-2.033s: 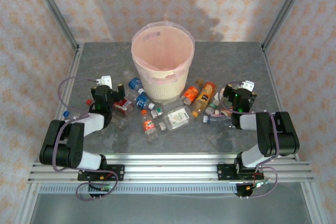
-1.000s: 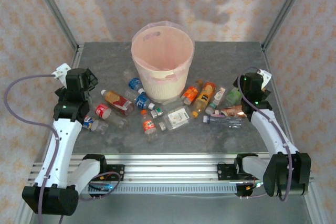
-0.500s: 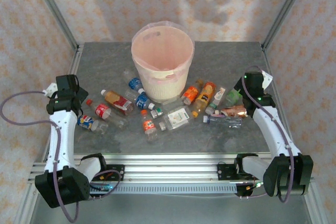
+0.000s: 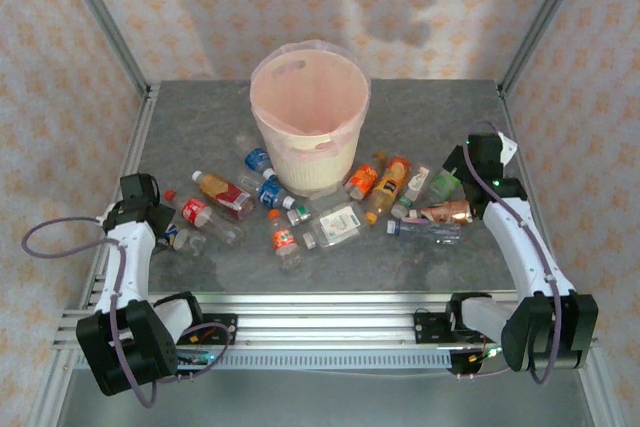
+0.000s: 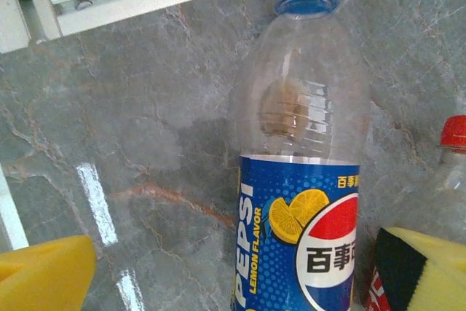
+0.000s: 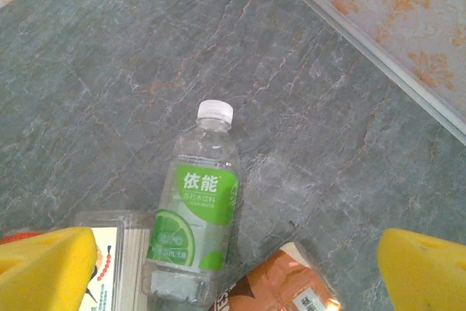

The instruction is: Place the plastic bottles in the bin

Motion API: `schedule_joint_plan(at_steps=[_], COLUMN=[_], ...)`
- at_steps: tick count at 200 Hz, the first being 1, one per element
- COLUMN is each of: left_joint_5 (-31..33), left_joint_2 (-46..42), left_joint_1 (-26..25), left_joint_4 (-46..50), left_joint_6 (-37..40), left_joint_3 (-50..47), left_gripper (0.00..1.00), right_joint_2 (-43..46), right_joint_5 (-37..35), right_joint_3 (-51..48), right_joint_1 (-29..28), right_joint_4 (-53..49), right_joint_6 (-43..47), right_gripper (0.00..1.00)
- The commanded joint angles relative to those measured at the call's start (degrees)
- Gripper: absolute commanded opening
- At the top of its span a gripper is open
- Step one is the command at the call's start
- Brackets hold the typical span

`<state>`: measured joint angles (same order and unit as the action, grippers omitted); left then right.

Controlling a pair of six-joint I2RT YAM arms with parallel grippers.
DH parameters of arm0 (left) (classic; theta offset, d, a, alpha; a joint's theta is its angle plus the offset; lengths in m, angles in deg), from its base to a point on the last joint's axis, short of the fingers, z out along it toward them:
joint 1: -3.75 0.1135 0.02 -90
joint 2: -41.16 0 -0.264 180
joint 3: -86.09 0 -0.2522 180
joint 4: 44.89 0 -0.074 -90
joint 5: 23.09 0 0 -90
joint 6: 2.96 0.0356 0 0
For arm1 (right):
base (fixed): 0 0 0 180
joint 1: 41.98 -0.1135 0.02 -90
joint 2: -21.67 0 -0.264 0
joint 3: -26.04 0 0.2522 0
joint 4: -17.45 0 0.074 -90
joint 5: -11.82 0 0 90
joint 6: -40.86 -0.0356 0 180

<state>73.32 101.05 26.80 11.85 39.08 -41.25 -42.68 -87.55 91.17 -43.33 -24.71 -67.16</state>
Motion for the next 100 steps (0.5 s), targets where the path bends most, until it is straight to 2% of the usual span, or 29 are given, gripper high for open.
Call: schedule_joint_plan(at_steps=[1,100], left_joint_5=[-2.77,-5.46], left_joint_2=[2.54,12.89], left_joint_1=[0.96,4.66], left_joint_4=[-5.83,-12.79], left_joint_6=[1.74,3.27], left_joint_3=[-0.57,-1.43], left_gripper=[1.0,0.99], right_joint_2=[-0.06,0.21], right_joint_5=[0.36,-1.26], right_joint_3=[1.36,2.41], right_joint_1=[-0.59,-3.35], right_joint_4=[-2.18,-3.19], right_joint_6=[-0.54,-0.75], right_gripper=[0.99,0.99])
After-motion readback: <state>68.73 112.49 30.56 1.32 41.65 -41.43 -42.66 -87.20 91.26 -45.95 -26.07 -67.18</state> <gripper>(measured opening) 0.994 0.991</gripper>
